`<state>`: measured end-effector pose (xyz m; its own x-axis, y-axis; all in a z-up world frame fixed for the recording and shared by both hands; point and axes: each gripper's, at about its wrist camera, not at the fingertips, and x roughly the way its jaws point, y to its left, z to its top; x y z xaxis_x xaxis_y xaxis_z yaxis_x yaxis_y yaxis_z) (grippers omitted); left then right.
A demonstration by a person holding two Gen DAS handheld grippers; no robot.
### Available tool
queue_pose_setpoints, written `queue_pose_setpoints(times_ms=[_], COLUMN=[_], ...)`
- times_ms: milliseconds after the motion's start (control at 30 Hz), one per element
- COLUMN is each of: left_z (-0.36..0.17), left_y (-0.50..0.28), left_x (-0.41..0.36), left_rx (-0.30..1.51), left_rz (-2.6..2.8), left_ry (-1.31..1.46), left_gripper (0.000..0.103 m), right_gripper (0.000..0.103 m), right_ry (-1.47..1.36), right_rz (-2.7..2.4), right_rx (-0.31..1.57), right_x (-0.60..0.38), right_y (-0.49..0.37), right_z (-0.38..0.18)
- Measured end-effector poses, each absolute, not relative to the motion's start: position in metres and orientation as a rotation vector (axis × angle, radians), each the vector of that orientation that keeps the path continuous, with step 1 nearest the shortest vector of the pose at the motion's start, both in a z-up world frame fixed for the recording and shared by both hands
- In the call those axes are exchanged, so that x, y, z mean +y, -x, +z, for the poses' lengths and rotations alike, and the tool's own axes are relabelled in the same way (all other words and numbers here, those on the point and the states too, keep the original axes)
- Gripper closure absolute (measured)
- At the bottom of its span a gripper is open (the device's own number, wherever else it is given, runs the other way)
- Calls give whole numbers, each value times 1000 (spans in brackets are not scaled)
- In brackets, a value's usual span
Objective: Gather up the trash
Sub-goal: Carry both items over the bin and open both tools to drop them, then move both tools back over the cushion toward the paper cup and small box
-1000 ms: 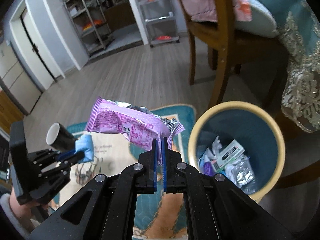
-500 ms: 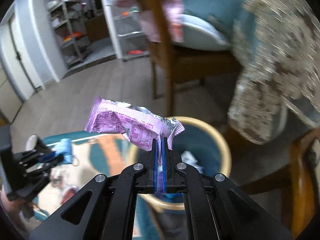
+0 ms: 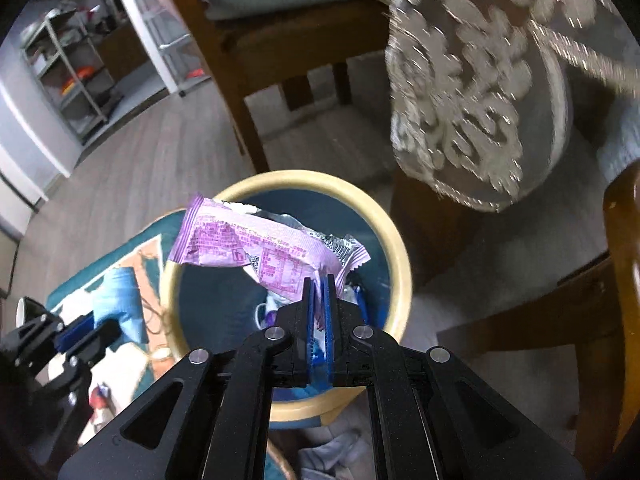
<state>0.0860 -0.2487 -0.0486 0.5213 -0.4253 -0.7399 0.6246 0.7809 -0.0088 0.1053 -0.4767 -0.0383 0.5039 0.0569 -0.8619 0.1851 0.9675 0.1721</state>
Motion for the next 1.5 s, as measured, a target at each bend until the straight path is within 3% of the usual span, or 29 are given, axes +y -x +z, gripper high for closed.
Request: queue_pose_setpoints(times_ms=[33,67,100,167,233,300,367,533,1067,1500], left_z=[-48,-48,-51,-53,-56,-57,-57,-49,22,5], left_y=[-85,-84,-85,-86,-91,-94,-95,-90,-29,2], left_x=[-251,-255,-257,-253,-248,-244,-239,-218,-66,23], left_rx=[786,773,779,774,810,825,832,824,751,829], left_rz=[-644,-648,-643,-608,-605,-582,-568,-527,-275,-112], left_ry=[-279,-285,-286,-267,-242,-246,-250,-256,-171,-148], left_gripper=[88,69,36,15,15,15,13,6,6,6], right_gripper=[93,86,81,61,48,41,27,13,11,11], right_ry=[-271,-290,-300,-316,-315,-306,-304,-292,-225,-72], right_rz=[-83,-87,-87,-87,-82,-77,-73,-61,101,269], right_rx=[1043,1040,1037,1030,1024,1016,1006,964,894,953], right_x=[-481,-485,-486,-489,-488,-485,-482,-471,-391,-275], right_y=[-104,-103,-103,-102,-102,-102,-106,-106,-72,-47], right_z=[-39,-40,-39,-38,-37,-34,-30,-16,15,-13])
